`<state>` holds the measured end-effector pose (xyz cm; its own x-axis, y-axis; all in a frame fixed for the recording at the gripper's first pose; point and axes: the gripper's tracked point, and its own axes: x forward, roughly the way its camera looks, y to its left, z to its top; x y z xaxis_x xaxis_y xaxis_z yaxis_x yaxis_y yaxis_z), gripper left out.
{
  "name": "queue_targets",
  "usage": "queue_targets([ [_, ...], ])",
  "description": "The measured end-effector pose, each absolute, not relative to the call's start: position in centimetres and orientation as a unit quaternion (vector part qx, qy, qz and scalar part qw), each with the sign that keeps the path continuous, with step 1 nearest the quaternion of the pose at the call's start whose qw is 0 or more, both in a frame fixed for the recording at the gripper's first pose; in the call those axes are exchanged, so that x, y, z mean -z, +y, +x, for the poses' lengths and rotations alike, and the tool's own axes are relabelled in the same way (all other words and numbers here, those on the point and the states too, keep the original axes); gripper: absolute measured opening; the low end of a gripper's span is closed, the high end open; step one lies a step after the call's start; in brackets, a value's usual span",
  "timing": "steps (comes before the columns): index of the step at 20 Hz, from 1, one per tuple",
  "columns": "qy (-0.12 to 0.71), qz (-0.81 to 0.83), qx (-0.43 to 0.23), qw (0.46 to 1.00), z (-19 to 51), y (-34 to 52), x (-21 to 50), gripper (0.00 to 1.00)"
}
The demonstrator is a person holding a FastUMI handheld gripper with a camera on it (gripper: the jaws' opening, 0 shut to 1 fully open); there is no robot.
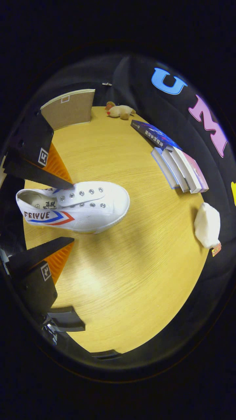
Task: Open the storage box then place both shoes into the box .Put the left shoe in first, then the right shoe, with the right side of both shoes facing outward in a uniform manner.
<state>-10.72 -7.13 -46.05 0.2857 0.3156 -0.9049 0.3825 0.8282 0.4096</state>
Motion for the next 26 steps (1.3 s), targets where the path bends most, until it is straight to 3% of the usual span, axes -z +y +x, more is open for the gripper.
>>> queue_targets([
  [1,0.605,0.302,0.018,0.736,-10.8,-6.6,46.5,0.81],
  [4,0.617,0.299,0.014,0.728,-11.1,-7.4,46.7,0.75],
  [9,0.609,0.298,0.011,0.735,-11.2,-8.3,47.0,0.21],
  [11,0.607,0.324,0.023,0.726,-11.2,-8.1,46.8,0.13],
  [19,0.574,0.36,0.006,0.735,-9.6,-5.1,39.8,0.13],
  [26,0.542,0.367,-0.085,0.752,-4.9,4.4,28.4,0.13],
])
